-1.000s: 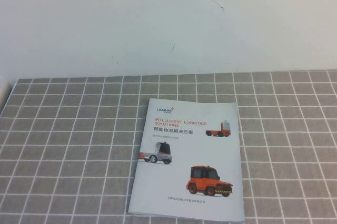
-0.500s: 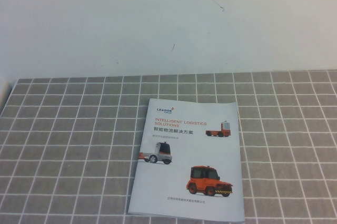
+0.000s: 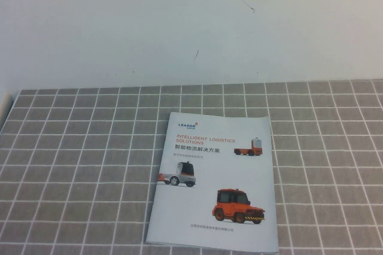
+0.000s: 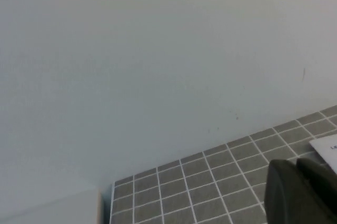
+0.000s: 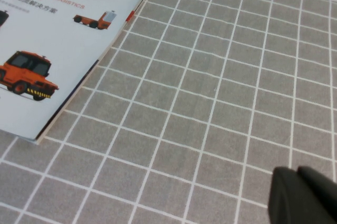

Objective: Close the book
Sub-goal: 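Close the open booklet and leave it lying on the table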

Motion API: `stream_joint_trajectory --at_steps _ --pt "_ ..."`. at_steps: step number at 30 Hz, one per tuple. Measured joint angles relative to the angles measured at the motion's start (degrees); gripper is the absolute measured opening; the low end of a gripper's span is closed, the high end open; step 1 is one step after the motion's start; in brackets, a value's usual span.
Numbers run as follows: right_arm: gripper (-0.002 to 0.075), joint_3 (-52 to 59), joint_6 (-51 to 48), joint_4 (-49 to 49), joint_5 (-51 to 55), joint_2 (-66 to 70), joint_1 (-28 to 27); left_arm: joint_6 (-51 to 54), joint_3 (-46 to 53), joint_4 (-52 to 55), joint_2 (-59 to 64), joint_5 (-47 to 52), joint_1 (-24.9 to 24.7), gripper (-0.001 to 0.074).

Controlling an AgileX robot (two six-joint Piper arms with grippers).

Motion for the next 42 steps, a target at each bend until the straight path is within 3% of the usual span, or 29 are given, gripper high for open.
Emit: stream_joint_trajectory --at_steps 7,27,42 --pt "-0.0002 0.0 0.0 0.0 0.0 0.0 0.0 -7.1 10.9 3.0 -2.0 -10.1 0.0 -0.0004" --pt "-0.0002 0.0 0.0 0.0 0.0 0.0 0.0 -16.0 11.1 13.5 -2.1 7.8 0.0 -0.0004" --pt "-0.0002 0.0 0.0 0.0 0.0 0.0 0.0 -19.4 11.0 14.2 -2.1 8.6 0.0 -0.0004"
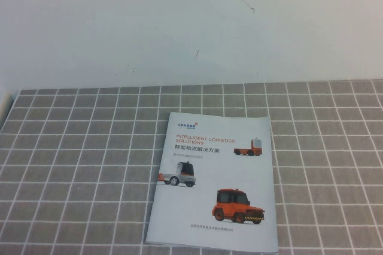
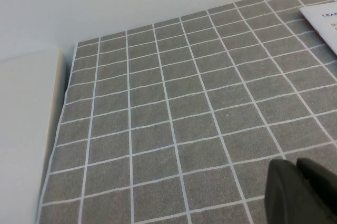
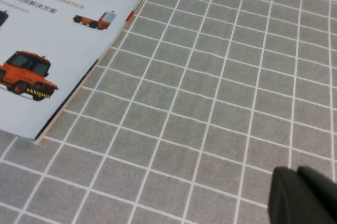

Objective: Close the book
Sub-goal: 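Close the open booklet and leave it lying on the table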

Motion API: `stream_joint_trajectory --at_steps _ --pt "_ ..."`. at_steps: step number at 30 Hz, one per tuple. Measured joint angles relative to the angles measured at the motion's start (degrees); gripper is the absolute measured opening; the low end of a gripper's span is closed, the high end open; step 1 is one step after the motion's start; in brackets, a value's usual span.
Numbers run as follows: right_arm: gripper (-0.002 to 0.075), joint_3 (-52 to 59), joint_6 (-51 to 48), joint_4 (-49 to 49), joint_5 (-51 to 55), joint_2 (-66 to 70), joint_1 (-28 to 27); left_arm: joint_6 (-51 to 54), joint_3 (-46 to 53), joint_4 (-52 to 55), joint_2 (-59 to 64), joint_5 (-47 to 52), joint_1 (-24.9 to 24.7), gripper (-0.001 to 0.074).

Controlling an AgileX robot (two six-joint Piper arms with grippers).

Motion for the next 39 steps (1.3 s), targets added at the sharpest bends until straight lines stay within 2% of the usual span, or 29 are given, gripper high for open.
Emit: stream_joint_trajectory --at_steps 19,24,31,36,39 --pt "-0.0002 0.0 0.0 0.0 0.0 -1.0 -0.3 0.0 0.0 0.1 0.0 0.0 0.0 -0.0004" --pt "-0.0002 0.6 0.0 -0.3 -1.3 -4.1 -5.8 0.0 0.0 0.1 0.0 0.1 0.0 -0.0003" --pt "-0.0002 10.5 0.0 -6.0 -13.6 -11.5 -13.6 0.0 -0.1 0.2 0.0 0.2 0.0 -0.0004" --pt "-0.0002 19.1 0.0 -7.7 -22.1 -13.6 -16.0 0.0 -0.1 0.2 0.0 0.3 0.0 -0.0003" --pt "-0.0002 22.6 0.0 -7.7 -23.4 -13.6 -16.5 0.0 -0.1 0.2 0.0 0.4 0.0 -0.0003"
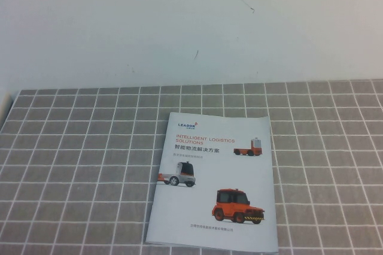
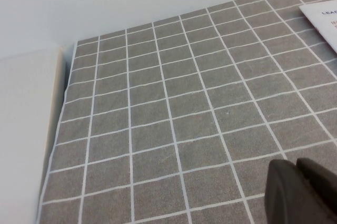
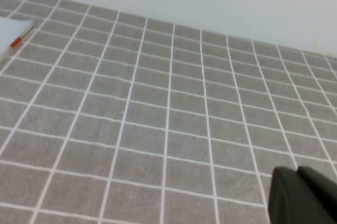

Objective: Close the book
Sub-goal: 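Close the open booklet and leave it lying on the table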

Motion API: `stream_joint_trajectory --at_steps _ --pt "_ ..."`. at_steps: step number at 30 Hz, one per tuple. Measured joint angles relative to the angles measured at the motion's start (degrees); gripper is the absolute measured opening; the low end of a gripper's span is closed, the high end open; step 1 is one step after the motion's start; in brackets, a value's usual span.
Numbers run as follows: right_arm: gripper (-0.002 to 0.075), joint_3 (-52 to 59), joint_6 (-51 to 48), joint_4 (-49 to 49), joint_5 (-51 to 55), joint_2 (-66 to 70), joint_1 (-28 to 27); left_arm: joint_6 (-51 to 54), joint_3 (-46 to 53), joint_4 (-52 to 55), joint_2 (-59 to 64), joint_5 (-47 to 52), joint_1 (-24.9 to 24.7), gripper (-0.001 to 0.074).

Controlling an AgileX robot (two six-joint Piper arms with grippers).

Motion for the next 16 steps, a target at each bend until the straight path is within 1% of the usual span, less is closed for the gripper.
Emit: stream_joint_trajectory --at_steps 7,16 --pt "-0.0002 0.5 0.0 2.5 1.5 0.0 -0.1 0.0 0.0 0.0 0.0 0.0 0.0 -0.0003" --pt "-0.0002 0.4 0.0 3.0 1.7 0.0 -0.1 0.0 0.0 0.0 0.0 0.0 0.0 -0.0003"
